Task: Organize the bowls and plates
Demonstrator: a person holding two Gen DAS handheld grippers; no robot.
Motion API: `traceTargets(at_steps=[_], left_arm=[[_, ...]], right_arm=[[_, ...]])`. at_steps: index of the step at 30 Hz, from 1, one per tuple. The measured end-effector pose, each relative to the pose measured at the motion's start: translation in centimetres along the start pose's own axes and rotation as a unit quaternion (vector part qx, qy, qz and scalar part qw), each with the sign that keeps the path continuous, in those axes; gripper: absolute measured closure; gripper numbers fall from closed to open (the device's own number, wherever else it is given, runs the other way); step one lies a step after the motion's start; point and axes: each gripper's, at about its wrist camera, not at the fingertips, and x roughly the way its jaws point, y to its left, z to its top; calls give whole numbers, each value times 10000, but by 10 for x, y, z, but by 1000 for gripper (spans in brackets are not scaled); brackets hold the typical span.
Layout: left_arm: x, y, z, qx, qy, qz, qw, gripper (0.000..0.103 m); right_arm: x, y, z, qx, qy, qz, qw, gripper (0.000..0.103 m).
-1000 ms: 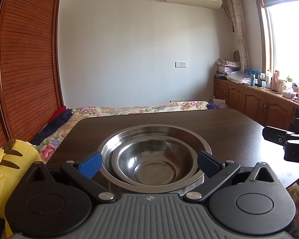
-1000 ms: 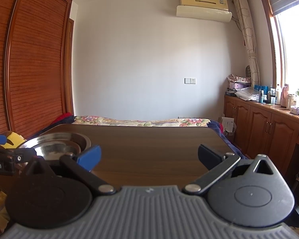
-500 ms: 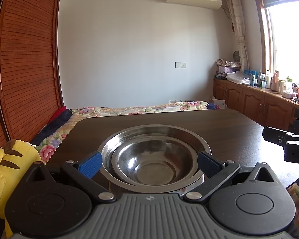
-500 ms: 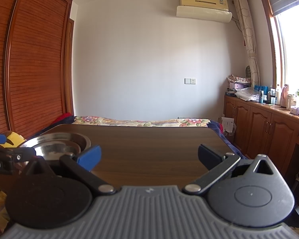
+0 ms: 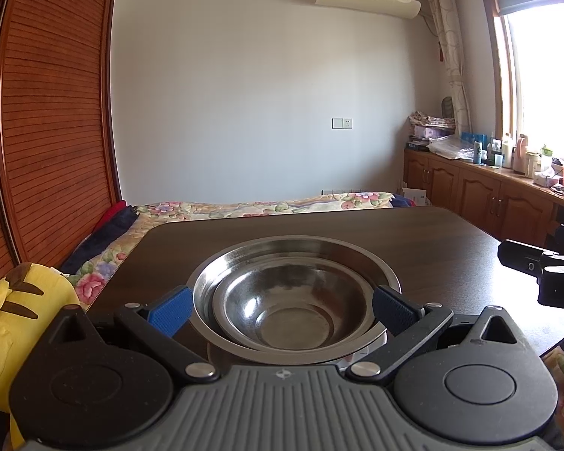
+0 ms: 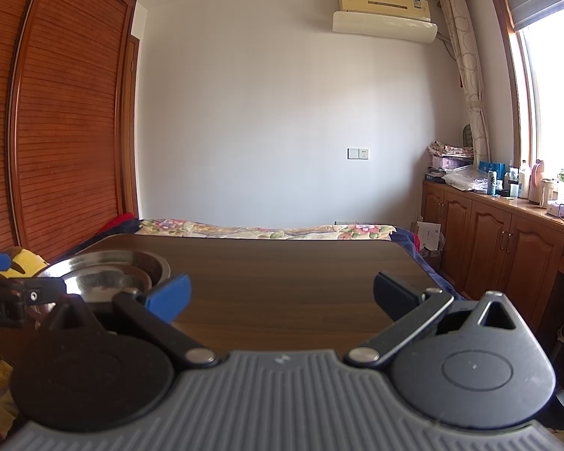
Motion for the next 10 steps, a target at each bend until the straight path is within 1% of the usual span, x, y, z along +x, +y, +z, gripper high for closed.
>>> traceTargets(at_steps=[10], left_arm=[[0, 0, 0, -2, 14, 4, 10000, 0]], right_arm=[[0, -2, 1, 7, -2, -8, 10000, 0]])
